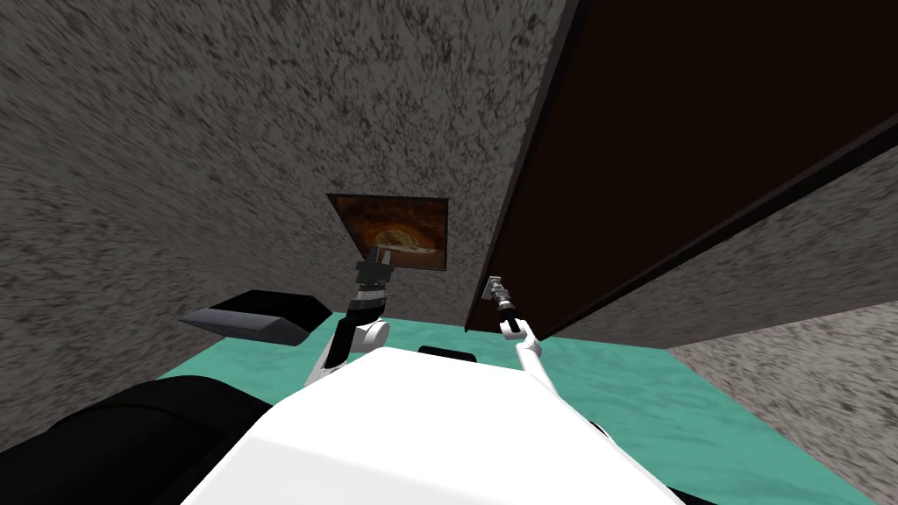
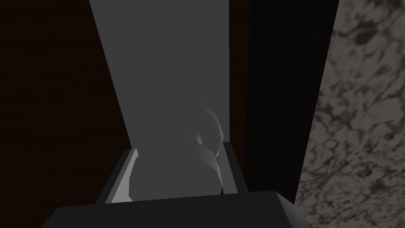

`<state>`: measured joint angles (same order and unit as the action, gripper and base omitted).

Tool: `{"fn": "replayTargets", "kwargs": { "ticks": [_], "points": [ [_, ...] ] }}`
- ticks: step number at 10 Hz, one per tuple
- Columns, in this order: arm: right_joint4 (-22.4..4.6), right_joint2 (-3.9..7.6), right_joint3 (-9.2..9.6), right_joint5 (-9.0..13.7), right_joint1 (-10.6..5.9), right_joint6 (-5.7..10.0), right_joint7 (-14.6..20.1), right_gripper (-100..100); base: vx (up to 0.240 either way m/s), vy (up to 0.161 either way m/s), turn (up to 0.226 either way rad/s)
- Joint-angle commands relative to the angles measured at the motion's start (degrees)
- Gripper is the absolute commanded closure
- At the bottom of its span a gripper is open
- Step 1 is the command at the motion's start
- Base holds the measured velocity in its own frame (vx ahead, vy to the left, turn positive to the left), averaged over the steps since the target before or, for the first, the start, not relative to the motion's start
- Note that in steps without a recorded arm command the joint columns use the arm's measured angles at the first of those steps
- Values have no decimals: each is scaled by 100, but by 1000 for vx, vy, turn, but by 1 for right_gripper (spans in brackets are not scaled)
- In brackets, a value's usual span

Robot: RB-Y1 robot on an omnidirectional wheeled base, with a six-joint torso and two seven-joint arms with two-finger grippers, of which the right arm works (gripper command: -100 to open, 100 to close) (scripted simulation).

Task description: Pull the door open

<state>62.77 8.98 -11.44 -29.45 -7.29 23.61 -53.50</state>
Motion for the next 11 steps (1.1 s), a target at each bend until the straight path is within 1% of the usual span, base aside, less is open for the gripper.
{"fn": "replayTargets", "kwargs": {
  "ticks": [1,2,3,4,7,9,10,11],
  "points": [
    [0,-8,8,-2,3,4,-2,100,0,0,0],
    [0,-8,8,-2,3,4,-2,100,0,0,0],
    [4,12,-7,131,14,3,176,100,-28,-25,176],
    [6,19,-11,198,21,5,267,100,-51,-47,157],
    [16,47,-26,496,53,15,676,100,-53,-45,168],
    [26,75,-40,779,82,25,1006,100,-65,-53,182],
    [26,75,-40,779,82,25,1070,100,-46,-35,71],
    [31,88,-47,921,97,30,1267,100,-54,-20,126]
  ]
}}
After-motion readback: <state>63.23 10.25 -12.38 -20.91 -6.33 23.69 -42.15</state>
